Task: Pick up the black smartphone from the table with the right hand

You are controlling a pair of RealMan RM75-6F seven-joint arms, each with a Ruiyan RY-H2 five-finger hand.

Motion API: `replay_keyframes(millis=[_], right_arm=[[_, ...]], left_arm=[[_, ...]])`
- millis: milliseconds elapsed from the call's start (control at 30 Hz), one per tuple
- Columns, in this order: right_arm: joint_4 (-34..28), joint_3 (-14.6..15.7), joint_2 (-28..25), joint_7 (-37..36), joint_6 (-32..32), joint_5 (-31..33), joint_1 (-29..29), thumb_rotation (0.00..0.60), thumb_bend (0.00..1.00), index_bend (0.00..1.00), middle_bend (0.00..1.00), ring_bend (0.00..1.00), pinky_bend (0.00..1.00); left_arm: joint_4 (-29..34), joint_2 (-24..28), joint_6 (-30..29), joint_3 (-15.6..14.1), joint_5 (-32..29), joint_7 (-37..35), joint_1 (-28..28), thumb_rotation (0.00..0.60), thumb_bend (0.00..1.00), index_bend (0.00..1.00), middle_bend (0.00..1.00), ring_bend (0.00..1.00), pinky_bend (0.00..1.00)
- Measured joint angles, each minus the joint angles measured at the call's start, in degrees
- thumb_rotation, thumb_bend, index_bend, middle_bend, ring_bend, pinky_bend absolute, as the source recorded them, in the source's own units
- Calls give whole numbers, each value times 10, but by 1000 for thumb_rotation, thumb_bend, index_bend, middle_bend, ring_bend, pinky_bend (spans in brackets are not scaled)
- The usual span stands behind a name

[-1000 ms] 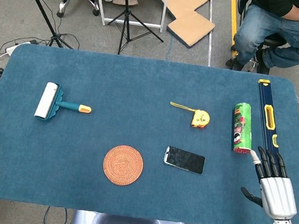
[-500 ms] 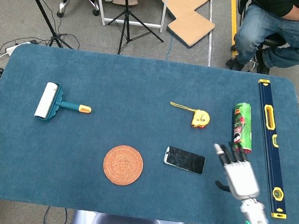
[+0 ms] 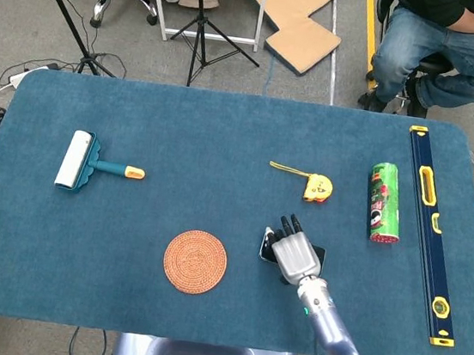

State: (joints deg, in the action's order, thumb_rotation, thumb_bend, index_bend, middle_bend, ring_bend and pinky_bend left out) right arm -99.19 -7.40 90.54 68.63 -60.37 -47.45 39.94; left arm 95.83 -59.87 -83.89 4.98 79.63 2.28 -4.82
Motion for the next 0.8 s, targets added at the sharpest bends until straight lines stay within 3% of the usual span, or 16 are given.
replay_keyframes(millis=[300,800], right_arm=[[9,-12,57,115,-78,111,58,600,1,193,267,0,0],[21,-10,69,120,-109,171,79,600,1,215,277,0,0]], left_arm=[[2,-1,3,-2,3,4,-3,600,0,0,0,0,0],[4,0,3,-2,2,3,-3,600,0,0,0,0,0]])
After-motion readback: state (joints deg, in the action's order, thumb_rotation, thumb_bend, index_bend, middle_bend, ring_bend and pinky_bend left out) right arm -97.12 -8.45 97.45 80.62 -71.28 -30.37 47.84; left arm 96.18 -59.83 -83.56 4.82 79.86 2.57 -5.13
